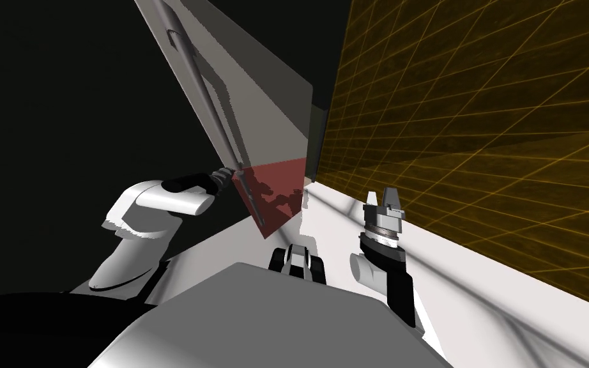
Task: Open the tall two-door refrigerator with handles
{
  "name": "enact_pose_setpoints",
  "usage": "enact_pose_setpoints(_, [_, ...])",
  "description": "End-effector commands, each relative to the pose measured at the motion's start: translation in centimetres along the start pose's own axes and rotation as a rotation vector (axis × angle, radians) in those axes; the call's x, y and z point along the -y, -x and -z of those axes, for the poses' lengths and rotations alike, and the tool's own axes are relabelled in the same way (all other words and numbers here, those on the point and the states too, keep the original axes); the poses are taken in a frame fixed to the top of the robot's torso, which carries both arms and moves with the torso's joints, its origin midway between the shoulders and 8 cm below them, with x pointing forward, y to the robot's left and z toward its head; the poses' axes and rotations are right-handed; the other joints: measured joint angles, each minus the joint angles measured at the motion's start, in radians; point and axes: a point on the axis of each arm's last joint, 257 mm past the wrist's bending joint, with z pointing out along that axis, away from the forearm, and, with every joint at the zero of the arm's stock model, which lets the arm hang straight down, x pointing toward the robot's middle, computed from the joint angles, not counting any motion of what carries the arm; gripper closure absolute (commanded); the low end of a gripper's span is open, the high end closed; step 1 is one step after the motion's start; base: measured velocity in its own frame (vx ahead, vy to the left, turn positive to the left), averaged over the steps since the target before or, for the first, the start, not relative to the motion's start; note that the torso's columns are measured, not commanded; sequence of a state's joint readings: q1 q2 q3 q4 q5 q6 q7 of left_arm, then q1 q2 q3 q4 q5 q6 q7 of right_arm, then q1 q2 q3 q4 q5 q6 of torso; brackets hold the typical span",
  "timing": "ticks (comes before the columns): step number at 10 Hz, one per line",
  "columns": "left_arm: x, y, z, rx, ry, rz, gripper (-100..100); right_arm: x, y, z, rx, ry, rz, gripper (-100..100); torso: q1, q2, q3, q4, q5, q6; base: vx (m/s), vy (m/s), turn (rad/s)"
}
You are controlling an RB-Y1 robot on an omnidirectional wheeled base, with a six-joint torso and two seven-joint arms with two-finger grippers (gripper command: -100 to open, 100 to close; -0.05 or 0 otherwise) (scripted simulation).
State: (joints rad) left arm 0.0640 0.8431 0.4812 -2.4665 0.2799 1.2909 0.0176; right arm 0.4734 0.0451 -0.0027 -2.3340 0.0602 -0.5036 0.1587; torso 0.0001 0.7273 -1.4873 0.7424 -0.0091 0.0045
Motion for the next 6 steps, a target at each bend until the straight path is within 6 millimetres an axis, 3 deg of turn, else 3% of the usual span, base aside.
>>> enact_pose_setpoints(1, [2.0,1.7,0.4,0.029,-0.036,-0.022,-100,0.0,0.0,0.0,0.000,0.000,0.000,0,0.000,0.001,0.001,0.000,0.001,-0.001,-0.017,0.018,-0.044])
enact_pose_setpoints(6, [4.0,2.9,1.2,0.040,-0.052,-0.073,-100,0.0,0.0,0.0,0.000,0.000,0.000,0,0.000,0.003,0.002,0.002,-0.001,0.000,-0.018,0.011,-0.055])
